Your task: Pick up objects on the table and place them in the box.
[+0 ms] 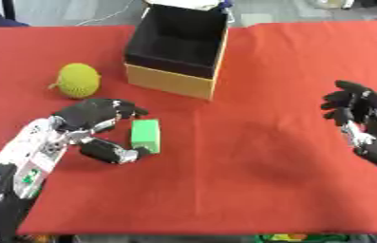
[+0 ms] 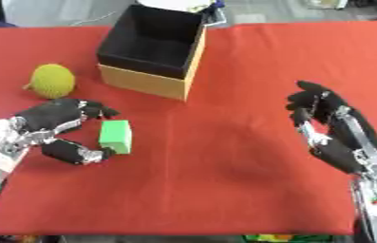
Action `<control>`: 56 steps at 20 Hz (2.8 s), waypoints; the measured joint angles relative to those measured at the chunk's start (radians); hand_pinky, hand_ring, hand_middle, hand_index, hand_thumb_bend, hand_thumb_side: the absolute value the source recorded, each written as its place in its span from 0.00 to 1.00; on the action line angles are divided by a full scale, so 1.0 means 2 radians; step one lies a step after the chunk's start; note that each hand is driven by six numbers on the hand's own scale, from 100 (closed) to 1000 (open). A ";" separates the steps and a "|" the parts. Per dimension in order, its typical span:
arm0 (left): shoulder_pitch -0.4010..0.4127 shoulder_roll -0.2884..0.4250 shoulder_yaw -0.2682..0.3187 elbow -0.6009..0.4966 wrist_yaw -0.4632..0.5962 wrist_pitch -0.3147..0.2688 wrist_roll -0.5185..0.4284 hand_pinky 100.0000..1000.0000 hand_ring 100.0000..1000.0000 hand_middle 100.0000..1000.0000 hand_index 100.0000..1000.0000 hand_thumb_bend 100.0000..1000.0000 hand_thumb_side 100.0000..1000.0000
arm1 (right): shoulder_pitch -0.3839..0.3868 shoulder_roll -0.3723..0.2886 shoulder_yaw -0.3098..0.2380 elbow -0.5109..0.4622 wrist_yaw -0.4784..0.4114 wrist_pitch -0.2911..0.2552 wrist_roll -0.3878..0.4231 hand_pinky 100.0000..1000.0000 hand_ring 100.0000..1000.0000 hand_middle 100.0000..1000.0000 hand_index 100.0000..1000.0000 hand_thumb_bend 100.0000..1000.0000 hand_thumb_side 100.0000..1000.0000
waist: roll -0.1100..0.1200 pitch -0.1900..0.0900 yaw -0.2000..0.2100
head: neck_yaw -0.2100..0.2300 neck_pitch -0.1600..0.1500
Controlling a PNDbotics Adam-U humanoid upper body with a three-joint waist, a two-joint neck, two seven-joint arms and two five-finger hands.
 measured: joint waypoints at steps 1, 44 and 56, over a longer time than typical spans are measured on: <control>0.000 -0.001 0.000 0.002 -0.002 0.000 0.001 0.72 0.70 0.71 0.93 0.35 0.82 | 0.000 0.000 0.000 0.000 0.000 0.000 0.000 0.63 0.69 0.68 0.90 0.00 0.41 | 0.000 0.000 0.000 | 0.000 0.000; -0.014 -0.005 0.004 0.006 -0.003 0.017 0.051 0.68 0.60 0.50 0.73 0.11 0.53 | 0.000 0.000 0.000 0.002 0.002 -0.001 0.003 0.63 0.69 0.68 0.90 0.00 0.41 | 0.001 0.001 -0.002 | 0.000 0.000; -0.100 0.018 0.025 -0.033 0.047 0.053 0.041 0.67 0.60 0.50 0.74 0.17 0.41 | 0.003 0.000 0.000 0.003 0.003 0.000 0.005 0.63 0.69 0.68 0.90 0.00 0.41 | 0.004 0.001 -0.006 | 0.000 0.000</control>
